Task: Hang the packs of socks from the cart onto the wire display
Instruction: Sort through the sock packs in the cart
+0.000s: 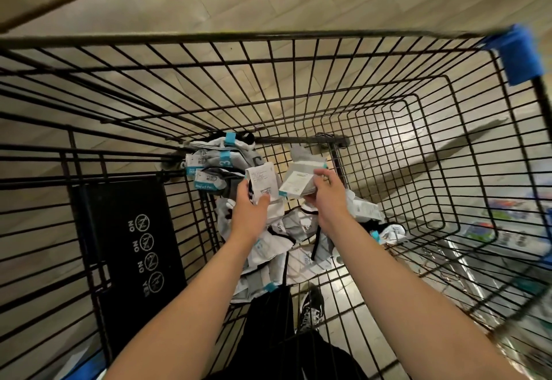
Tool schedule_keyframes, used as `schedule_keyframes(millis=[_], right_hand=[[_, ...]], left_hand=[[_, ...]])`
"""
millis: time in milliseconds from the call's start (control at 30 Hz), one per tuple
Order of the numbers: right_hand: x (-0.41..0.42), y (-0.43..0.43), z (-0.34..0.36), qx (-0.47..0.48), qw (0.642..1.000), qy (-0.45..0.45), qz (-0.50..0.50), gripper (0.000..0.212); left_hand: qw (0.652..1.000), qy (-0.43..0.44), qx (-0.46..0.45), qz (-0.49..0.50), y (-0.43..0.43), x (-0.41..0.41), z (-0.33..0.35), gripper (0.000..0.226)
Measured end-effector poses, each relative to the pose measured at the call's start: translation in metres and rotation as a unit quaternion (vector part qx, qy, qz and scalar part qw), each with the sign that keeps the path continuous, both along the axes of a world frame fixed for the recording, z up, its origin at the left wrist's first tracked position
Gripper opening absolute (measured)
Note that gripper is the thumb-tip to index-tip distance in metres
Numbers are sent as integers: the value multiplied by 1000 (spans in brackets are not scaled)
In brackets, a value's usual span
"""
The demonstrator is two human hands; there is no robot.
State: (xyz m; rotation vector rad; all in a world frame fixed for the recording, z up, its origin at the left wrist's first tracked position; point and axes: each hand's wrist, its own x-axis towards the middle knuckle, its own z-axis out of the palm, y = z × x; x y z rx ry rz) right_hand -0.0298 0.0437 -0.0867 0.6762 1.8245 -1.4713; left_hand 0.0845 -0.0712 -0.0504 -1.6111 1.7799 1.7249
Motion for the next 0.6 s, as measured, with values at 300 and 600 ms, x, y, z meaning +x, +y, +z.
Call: schedule_keyframes(millis=[300, 600], right_hand=[[32, -6, -5, 220, 926, 105, 287, 23], [65, -19, 26, -2, 922, -27, 387, 30]], left_hand=[[995, -54, 59, 57, 5, 41, -18, 48], [976, -15, 126, 179, 5, 66, -10, 47]])
